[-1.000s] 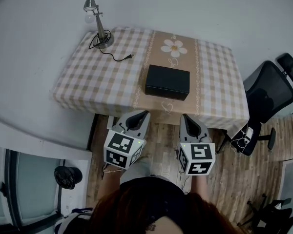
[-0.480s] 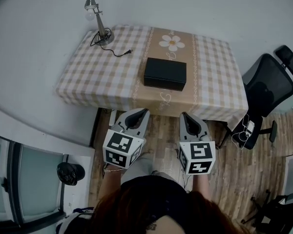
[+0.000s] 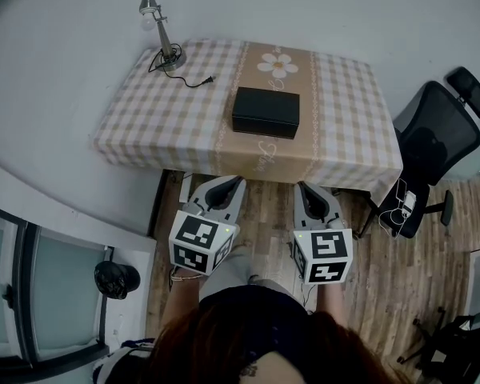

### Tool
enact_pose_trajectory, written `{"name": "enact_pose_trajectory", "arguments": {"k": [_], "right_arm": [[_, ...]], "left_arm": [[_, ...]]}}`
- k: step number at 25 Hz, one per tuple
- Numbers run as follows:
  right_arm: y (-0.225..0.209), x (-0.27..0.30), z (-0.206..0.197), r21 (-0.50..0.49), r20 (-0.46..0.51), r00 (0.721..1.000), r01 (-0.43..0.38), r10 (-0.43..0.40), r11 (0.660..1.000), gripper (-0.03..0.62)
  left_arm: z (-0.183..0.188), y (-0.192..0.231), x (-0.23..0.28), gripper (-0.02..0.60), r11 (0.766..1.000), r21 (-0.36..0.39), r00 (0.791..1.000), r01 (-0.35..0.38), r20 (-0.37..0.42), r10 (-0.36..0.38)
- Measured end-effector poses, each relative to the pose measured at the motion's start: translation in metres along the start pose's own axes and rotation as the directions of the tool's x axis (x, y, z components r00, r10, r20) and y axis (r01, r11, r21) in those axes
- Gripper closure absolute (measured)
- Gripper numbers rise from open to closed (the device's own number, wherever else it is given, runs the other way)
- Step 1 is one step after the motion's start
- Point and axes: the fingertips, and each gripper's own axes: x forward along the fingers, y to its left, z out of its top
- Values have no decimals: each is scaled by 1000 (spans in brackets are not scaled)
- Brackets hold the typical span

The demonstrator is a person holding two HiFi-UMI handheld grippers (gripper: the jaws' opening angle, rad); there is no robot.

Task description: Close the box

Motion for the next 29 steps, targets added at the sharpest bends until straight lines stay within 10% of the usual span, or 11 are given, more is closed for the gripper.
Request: {"name": "enact_pose_trajectory", "arguments": {"k": [29], "right_arm": [[-4, -57, -20, 45, 25, 1000, -5, 4, 999, 577]], "left_arm": [[-7, -53, -33, 560, 1000, 25, 1000, -13, -2, 13]]}}
